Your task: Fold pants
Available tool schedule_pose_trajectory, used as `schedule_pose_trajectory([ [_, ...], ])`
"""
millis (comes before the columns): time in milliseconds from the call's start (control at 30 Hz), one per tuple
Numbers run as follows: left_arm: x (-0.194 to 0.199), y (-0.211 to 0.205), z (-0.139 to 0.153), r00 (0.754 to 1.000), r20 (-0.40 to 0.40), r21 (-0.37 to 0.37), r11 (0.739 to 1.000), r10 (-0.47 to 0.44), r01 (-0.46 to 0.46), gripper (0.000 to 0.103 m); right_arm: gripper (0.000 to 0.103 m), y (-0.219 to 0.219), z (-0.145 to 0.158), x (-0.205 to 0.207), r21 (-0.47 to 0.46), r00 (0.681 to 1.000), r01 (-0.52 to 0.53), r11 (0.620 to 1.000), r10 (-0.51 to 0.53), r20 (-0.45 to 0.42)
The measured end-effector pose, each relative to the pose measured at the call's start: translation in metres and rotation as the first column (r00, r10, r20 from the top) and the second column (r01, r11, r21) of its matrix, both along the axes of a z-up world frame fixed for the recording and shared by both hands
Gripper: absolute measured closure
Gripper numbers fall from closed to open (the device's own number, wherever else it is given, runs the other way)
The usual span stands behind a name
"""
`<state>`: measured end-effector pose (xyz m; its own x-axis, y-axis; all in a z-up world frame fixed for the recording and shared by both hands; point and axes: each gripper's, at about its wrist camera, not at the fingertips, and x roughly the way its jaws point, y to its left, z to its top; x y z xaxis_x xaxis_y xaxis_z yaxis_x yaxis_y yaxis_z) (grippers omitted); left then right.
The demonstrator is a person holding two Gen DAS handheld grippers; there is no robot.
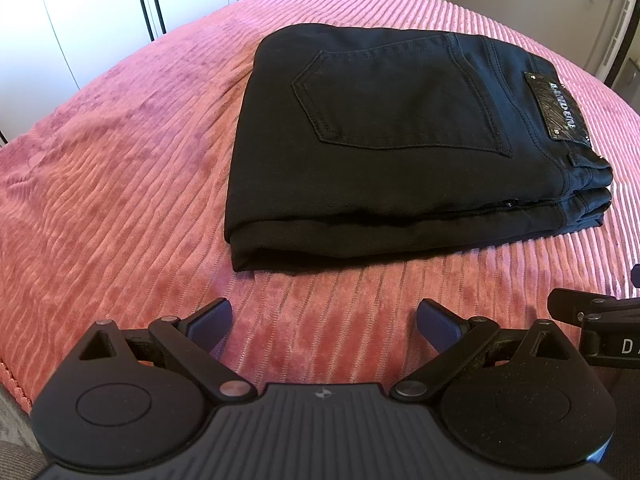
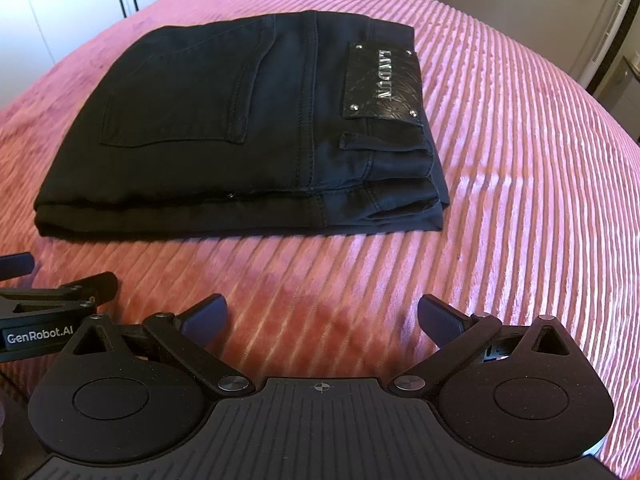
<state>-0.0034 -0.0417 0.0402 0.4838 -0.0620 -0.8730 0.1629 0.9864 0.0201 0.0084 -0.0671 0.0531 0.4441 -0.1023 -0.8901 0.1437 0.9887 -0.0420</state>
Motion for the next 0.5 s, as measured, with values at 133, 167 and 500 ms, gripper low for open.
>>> schedule_pose_trajectory([
  [133, 0.0, -0.0004, -0.0002, 1.0, -0.001, -0.001, 1.0, 0.0, 0.0, 0.004, 0.0, 0.0001, -0.0001, 0.0, 0.0, 1.0, 0.001, 1.0, -0.001, 0.0],
  [167, 0.0, -0.0005, -0.0003, 1.0, -0.001, -0.001, 1.0, 0.0, 0.0, 0.004, 0.0, 0.0001, -0.0001, 0.0, 0.0, 1.0, 0.001, 1.0, -0.001, 0.0],
  [500, -0.0011, -0.0004, 0.0003, 1.0, 0.0, -0.008, 1.0, 0.008, -0.008, 0.004, 0.0, -0.0001, -0.0001, 0.0, 0.0, 1.0, 0.0, 1.0, 0.0, 0.0],
])
